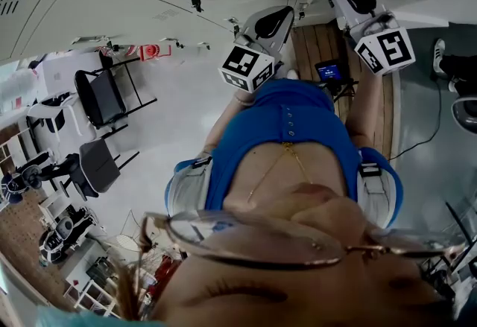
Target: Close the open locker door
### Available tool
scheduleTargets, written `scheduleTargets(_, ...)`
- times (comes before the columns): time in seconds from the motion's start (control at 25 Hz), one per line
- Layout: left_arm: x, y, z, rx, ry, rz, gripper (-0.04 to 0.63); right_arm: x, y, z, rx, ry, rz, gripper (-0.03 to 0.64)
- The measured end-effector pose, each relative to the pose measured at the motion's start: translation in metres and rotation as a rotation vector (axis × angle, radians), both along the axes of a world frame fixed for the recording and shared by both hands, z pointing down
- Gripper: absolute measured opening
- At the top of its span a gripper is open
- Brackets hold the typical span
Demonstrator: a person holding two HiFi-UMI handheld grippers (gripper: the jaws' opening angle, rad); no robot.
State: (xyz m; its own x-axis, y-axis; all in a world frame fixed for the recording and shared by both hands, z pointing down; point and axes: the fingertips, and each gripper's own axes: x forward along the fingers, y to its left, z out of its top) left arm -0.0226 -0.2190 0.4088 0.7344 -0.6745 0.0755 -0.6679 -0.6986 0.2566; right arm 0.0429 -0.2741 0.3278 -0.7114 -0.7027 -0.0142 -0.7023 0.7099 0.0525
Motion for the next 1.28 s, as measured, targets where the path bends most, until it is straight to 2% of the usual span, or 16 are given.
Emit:
scheduleTargets(0.4, -0.010, -0.013, 0.001, 0.001, 0.004, 0.000, -0.011, -0.008, -0.021, 0.001, 0.009, -0.003, 0.010, 0.095)
scheduleTargets(0.88, -0.010, -0.031, 0.004, -0.003, 0.006, 0.003, -0.011, -0.010, -0.039, 0.002, 0.008, -0.066, -0.009, 0.063)
scheduleTargets(1.28, -0.003, -0.044, 0.004, -0.003, 0.005, 0.026, -0.011, -0.013, -0.052, 0.004, 0.004, -0.031, 0.078, 0.066)
